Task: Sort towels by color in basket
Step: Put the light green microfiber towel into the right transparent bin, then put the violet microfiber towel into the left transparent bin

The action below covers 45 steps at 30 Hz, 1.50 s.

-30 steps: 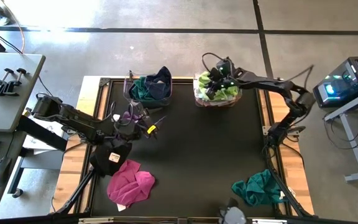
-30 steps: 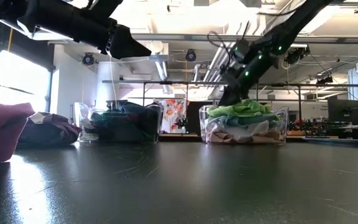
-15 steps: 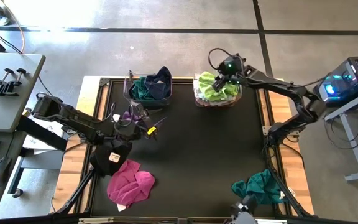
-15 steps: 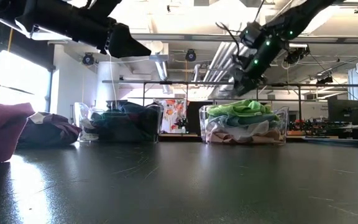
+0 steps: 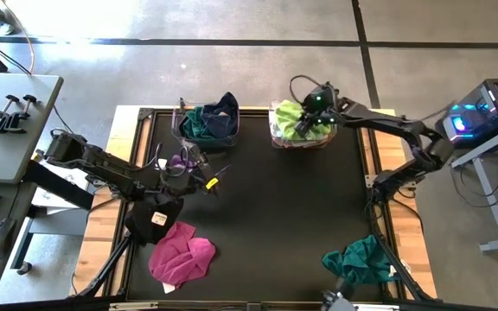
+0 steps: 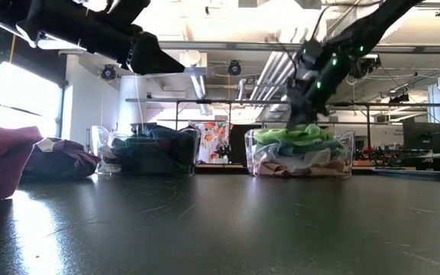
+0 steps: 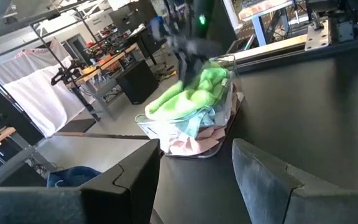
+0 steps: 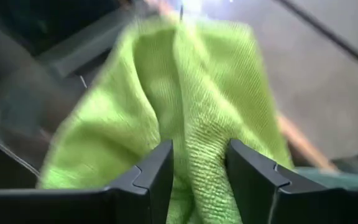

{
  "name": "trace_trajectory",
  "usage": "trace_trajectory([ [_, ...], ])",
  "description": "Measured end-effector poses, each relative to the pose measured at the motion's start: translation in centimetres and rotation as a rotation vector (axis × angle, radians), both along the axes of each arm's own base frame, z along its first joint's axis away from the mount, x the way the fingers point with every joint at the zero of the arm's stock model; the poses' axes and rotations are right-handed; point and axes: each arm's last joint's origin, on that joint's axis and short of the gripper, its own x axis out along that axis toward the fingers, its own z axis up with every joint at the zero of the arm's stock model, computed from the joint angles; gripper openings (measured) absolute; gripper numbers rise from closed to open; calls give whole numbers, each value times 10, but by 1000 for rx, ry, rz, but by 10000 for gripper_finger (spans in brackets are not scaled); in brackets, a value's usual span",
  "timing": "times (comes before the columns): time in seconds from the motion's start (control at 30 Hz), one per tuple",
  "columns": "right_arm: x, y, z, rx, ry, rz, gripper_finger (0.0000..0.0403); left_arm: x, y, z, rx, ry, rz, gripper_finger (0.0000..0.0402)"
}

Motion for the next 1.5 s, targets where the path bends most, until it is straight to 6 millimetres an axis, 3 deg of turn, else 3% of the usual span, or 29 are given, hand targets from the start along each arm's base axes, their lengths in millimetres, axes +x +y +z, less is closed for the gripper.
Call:
trace_trajectory([
  [0.17, -13, 13, 41, -90, -79, 8, 138, 0, -6, 11, -57, -50, -233, 186],
  [0.3, -21, 37, 72, -152, -195, 31, 138, -4, -11, 22, -98, -95, -448, 186],
  [0.4, -16, 66, 80, -142, -264, 131, 138, -4, -11, 26, -91, -86, -438, 186],
  [0.5, -7, 100, 83, -128, -291, 269, 138, 1, -9, 32, -77, 86, -299, 186],
  [0.63, 5, 143, 72, -78, -313, 397, 138, 6, -16, 45, -149, 406, -186, 186],
  [0.77, 16, 186, 48, -56, -360, 471, 138, 5, -30, 51, -280, 609, -87, 186],
  [0.93, 19, 233, 14, -33, -513, 517, 138, -20, -34, 41, -585, 737, 204, 186],
  [1.03, 17, 257, 1, -71, -658, 535, 138, -33, -28, 27, -646, 712, 393, 186],
  [1.2, 17, 286, -13, -96, -816, 543, 138, -44, -9, 1, -681, 739, 534, 195],
  [1.5, 48, 309, -31, -129, -747, 506, 138, -49, 24, -34, -801, 750, 600, 275],
])
